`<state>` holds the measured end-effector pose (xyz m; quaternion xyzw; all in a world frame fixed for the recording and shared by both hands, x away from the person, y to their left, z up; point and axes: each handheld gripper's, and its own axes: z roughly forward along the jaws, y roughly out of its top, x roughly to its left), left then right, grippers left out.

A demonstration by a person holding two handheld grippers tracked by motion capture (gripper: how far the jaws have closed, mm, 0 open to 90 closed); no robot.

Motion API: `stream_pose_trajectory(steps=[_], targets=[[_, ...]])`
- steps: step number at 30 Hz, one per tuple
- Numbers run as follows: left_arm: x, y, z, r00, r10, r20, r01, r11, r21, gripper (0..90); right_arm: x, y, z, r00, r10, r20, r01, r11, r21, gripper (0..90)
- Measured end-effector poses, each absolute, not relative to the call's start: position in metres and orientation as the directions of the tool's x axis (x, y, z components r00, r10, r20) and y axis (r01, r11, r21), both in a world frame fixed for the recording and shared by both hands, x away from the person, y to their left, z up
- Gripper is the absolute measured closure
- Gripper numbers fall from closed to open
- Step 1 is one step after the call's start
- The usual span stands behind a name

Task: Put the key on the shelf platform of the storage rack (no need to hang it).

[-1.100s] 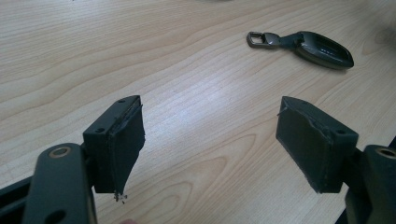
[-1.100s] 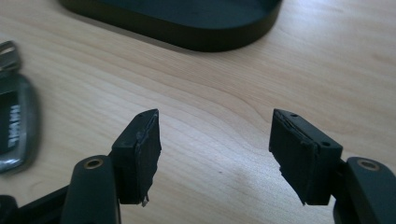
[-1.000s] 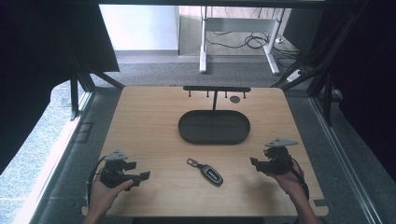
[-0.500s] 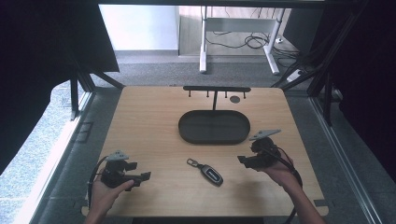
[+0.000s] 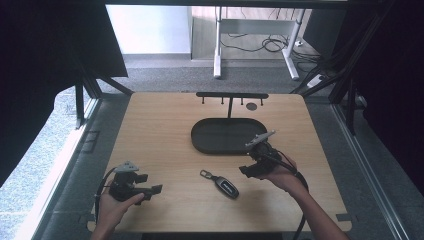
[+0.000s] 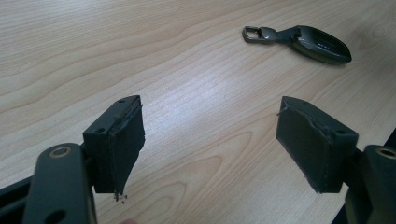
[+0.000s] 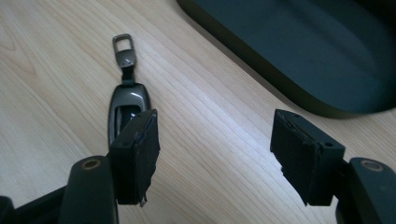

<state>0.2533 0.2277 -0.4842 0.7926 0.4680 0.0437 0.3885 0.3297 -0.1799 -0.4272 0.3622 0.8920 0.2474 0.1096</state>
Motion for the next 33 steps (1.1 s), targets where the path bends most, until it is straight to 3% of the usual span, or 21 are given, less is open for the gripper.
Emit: stream_pose_trajectory(steps=[33], targets=[[0.252,0.23,-0.481,0.561,0.772,-0.298,0.702,-0.253,0.666,23.8,0.334,-0.11,-0.462,-0.794,0.608,0.003,0.564,0.735,0.377,34.5]])
